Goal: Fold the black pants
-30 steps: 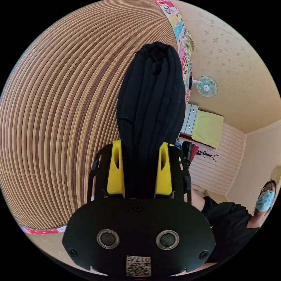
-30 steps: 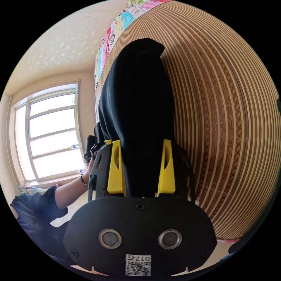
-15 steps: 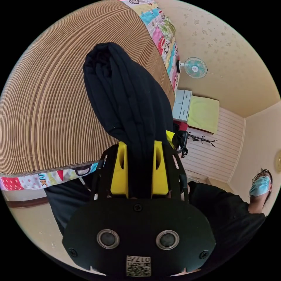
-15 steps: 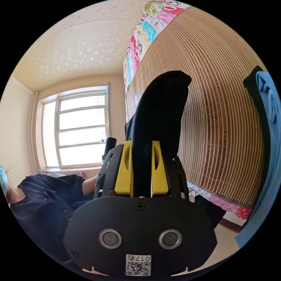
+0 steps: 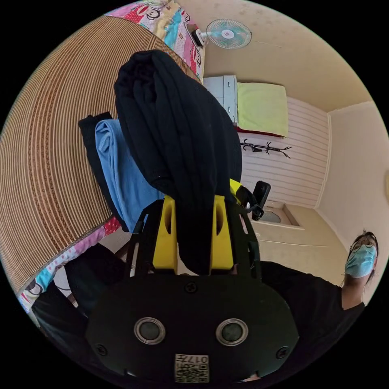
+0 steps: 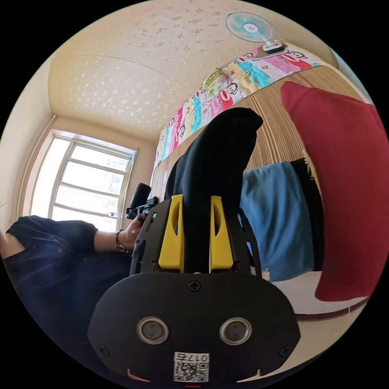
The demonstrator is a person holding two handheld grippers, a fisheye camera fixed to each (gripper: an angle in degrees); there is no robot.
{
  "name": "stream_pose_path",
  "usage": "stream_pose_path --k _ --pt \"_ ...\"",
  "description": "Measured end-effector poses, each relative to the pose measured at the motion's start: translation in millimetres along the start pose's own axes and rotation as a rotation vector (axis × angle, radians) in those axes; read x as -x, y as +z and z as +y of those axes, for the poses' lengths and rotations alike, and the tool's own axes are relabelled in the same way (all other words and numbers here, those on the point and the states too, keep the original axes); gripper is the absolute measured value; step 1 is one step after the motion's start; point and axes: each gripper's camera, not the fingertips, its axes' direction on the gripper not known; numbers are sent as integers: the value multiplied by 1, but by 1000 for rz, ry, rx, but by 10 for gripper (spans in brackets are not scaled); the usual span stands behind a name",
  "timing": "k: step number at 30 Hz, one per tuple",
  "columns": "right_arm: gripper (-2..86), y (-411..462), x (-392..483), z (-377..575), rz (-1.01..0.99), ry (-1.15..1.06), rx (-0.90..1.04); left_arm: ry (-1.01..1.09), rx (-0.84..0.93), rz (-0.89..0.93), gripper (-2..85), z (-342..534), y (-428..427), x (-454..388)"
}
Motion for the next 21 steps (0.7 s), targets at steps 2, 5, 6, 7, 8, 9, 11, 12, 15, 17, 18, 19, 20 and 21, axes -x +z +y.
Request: stream_pose_path --k 2,5,6,7,8,9,11,12,15,17,18,19,20,21 --pt "95 -1 7 9 217 -1 13 -80 20 13 127 -5 28 14" --pt "91 31 29 16 574 -14 81 -257 43 -60 129 -5 59 41" --pt "88 38 37 19 665 -18 74 -263 63 -109 128 -3 67 43" --pt "77 50 54 24 848 -21 38 -251 81 -133 127 -3 70 42" --pt "64 58 70 30 947 -34 -7 -224 133 -175 127 -1 79 39" --pt "60 61 77 32 963 -37 -30 -196 190 -227 130 1 87 35" --pt "47 70 94 42 904 -1 -99 -133 238 -265 135 6 90 28" --pt "45 74 95 44 880 22 -105 -112 254 -284 134 8 87 26" --pt "37 109 80 53 770 141 -28 -98 276 -313 102 13 72 29" --pt "34 163 51 64 709 163 132 -102 272 -376 84 16 58 34" --pt "34 170 50 67 715 131 135 -112 270 -424 85 18 48 39" --pt "33 180 52 71 730 66 139 -120 272 -446 86 19 42 42" --pt "33 186 56 73 749 30 139 -148 280 -479 86 22 31 49" --pt "33 187 59 73 756 16 134 -177 297 -491 85 27 20 56"
